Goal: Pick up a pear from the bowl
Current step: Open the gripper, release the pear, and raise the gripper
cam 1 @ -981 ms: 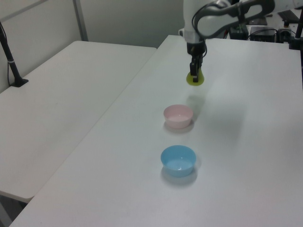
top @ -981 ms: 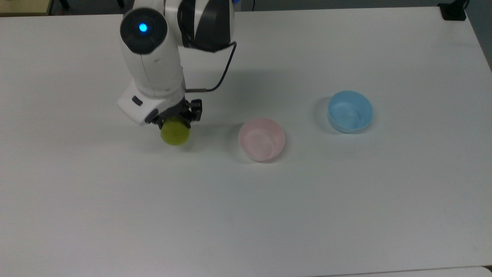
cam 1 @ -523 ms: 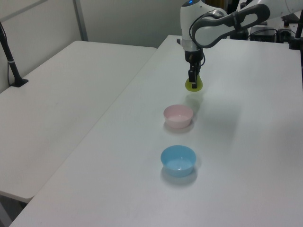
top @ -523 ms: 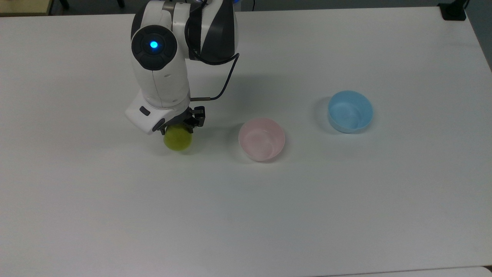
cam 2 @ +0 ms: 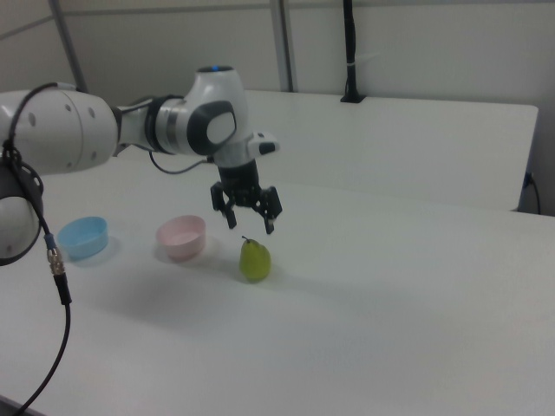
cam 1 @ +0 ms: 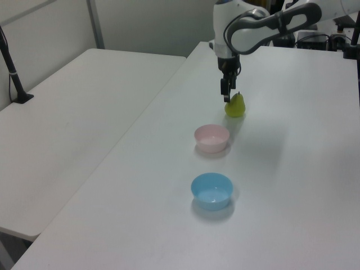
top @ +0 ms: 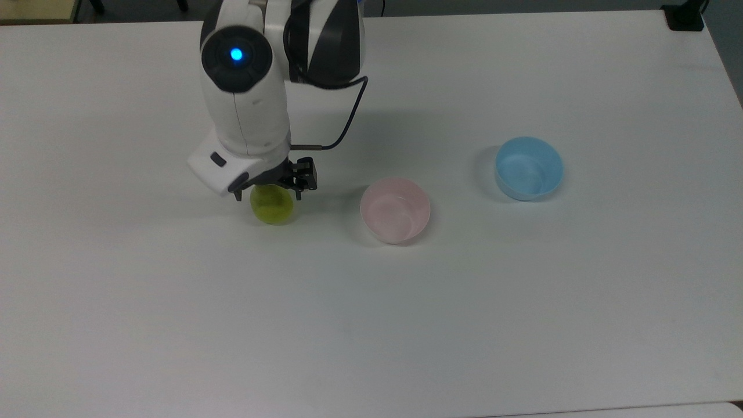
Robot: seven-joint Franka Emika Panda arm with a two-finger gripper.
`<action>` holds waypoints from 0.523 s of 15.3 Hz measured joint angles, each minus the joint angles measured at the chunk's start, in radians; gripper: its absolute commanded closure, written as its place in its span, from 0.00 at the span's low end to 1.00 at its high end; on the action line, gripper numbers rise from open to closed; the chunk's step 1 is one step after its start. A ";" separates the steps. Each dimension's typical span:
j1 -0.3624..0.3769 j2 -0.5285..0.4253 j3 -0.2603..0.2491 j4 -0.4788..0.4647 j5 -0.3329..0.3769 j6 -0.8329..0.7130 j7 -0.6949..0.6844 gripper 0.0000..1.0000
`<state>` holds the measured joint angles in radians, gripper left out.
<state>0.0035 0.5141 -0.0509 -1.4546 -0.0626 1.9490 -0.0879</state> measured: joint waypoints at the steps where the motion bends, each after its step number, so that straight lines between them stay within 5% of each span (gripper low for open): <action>1: 0.000 -0.018 0.000 0.005 0.000 -0.007 0.024 0.00; 8: -0.002 -0.226 0.002 0.007 0.000 -0.215 0.070 0.00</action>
<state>0.0016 0.2885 -0.0492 -1.4472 -0.0625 1.7343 -0.0184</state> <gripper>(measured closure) 0.000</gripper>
